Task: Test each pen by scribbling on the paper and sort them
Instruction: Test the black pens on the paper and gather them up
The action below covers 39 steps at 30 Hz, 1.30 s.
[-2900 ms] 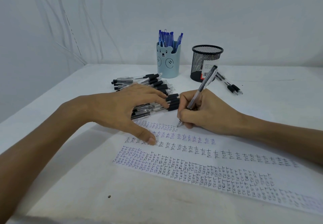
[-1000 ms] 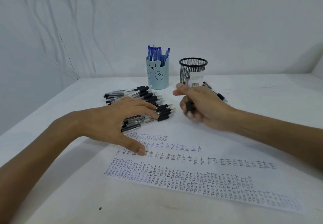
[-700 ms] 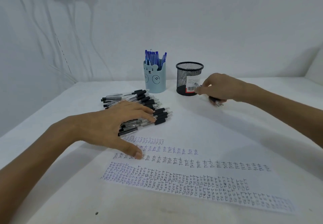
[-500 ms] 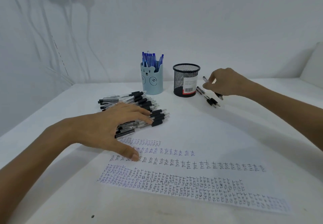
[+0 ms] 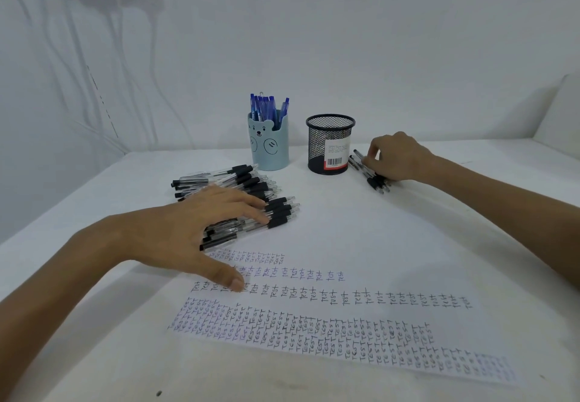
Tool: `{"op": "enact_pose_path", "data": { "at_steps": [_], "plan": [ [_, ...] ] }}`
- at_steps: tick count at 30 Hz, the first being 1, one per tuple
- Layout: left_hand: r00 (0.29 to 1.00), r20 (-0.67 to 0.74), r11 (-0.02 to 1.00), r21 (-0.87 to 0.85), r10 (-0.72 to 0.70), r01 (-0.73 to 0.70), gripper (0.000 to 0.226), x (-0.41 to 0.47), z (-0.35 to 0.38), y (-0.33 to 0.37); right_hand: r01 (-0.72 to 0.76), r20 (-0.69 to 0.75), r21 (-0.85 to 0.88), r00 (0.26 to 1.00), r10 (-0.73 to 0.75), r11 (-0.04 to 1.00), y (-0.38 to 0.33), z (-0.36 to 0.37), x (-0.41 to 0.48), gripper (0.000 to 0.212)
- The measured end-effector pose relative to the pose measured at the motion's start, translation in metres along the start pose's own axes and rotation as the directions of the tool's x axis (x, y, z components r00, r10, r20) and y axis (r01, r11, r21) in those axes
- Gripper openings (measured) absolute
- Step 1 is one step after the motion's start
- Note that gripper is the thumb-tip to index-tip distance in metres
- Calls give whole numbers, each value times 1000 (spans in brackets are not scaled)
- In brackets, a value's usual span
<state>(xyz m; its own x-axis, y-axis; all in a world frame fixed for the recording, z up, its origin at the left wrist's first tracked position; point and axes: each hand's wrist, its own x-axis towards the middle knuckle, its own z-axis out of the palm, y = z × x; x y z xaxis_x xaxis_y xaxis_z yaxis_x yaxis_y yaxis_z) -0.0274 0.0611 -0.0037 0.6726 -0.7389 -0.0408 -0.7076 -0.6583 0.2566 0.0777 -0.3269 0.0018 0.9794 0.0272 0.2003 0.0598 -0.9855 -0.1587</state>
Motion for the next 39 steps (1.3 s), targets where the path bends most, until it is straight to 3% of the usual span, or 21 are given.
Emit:
{"op": "enact_pose_path", "data": {
  "at_steps": [4,7,10,12,17,22,26,30,39],
  "plan": [
    [1000,-2,1000,1,2,-2,91,0,1,0,-33,-26,-5,999,33,999,-2,2,1,54],
    [1000,-9,1000,3,9,-9,91,-1,1,0,-47,-172,-86,985,32,995,-10,0,-8,50],
    [1000,-24,1000,4,11,-11,95,0,2,-3,17,-347,-200,934,-87,980,-31,-9,-25,39],
    [999,-33,1000,14,-1,2,99,3,4,-9,103,-379,-202,909,-174,974,-51,-14,-39,33],
    [996,-85,1000,1,-10,10,93,1,5,-15,372,-392,-113,836,-385,921,-94,-14,-74,24],
    [979,-200,992,-114,37,-60,53,-2,3,-11,634,-355,-38,714,-604,772,-112,1,-95,16],
    [954,-298,980,-182,21,-78,48,-2,1,-10,769,-331,-5,602,-727,639,-117,14,-98,15],
    [964,-265,992,-124,3,-37,50,-3,1,-18,855,-225,-19,501,-836,518,-116,21,-97,21],
    [970,-242,999,-52,-4,-8,43,-2,2,-21,905,-194,-81,396,-898,417,-117,20,-94,14]
  ]
}}
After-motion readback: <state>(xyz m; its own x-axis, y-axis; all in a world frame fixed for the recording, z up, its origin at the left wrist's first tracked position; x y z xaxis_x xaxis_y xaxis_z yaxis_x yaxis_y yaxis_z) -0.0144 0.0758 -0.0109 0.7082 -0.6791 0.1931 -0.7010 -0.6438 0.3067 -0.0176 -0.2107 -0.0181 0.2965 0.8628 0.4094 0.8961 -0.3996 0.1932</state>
